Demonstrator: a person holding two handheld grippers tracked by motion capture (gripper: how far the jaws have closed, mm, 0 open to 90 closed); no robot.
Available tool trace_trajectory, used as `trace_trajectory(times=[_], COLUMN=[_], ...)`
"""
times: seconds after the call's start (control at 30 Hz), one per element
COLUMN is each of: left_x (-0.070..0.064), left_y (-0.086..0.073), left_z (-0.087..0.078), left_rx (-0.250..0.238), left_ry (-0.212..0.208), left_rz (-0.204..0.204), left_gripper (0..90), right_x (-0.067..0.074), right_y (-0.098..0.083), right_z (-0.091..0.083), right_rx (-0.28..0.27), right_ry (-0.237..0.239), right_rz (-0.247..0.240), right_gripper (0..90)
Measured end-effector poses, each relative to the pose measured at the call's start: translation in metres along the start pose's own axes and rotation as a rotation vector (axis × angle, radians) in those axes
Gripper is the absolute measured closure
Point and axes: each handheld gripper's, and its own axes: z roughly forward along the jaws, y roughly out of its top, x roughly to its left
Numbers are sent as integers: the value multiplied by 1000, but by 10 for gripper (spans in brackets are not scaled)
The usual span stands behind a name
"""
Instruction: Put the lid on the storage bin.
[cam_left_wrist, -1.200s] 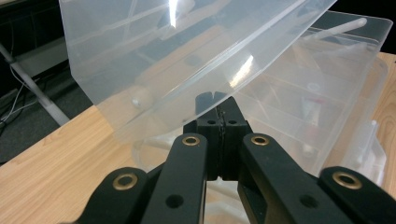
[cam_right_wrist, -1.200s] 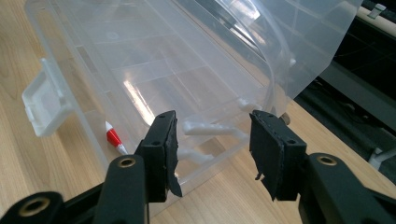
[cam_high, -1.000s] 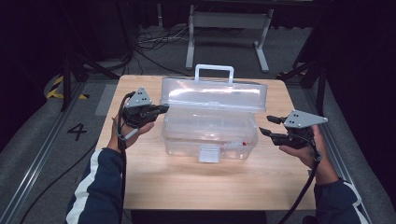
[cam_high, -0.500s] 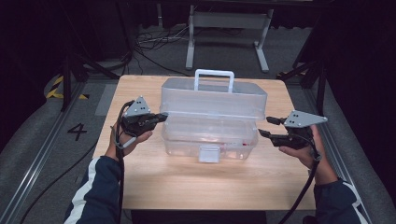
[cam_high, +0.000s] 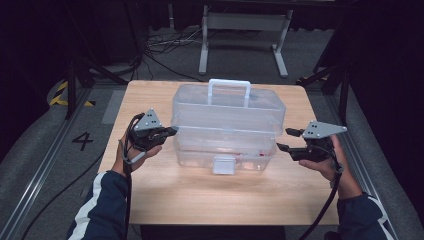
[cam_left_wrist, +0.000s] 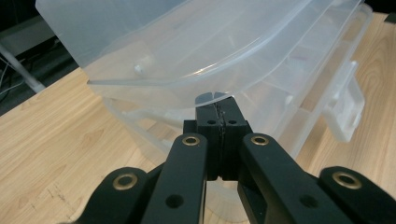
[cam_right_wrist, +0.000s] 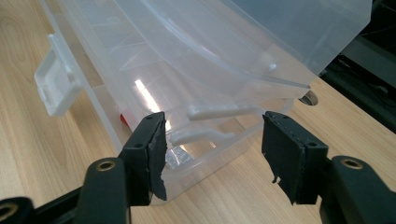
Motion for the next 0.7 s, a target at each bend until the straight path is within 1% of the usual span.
trace_trajectory(times=[0.07, 0.13, 0.2, 0.27, 0.3, 0.33, 0.43, 0.47, 0.53, 0.57, 0.7], left_x=[-1, -2, -3, -4, -4, -5, -6, -8, -8, -8, -8], left_y=[-2, -2, -3, -5, -6, -7, -12, -14, -16, -17, -20], left_z=[0, 0, -1, -2, -2, -2, 0, 2, 3, 4, 5], left_rx=[14, 24, 24, 36, 40, 43, 40, 49, 63, 66, 74], left_ry=[8, 13, 16, 19, 25, 22, 34, 41, 48, 46, 45], left_rz=[10, 19, 20, 33, 32, 31, 24, 26, 35, 27, 26], left_gripper=[900, 900, 900, 900, 900, 900, 900, 900, 900, 900, 900], right_x=[1, 1, 0, -1, -1, 0, 2, 3, 5, 6, 8], right_y=[-1, -1, -3, -4, -4, -5, -5, -6, -6, -6, -6], right_z=[1, 2, 2, 2, 2, 2, 4, 5, 7, 7, 9], right_rx=[12, 15, 16, 14, 14, 15, 27, 42, 47, 46, 51], right_ry=[12, 4, 5, 9, 17, 20, 23, 25, 42, 46, 54], right_rz=[-4, 7, 14, 25, 24, 20, 16, 6, 2, 0, -8], right_gripper=[381, 349, 347, 343, 342, 341, 317, 316, 311, 311, 309])
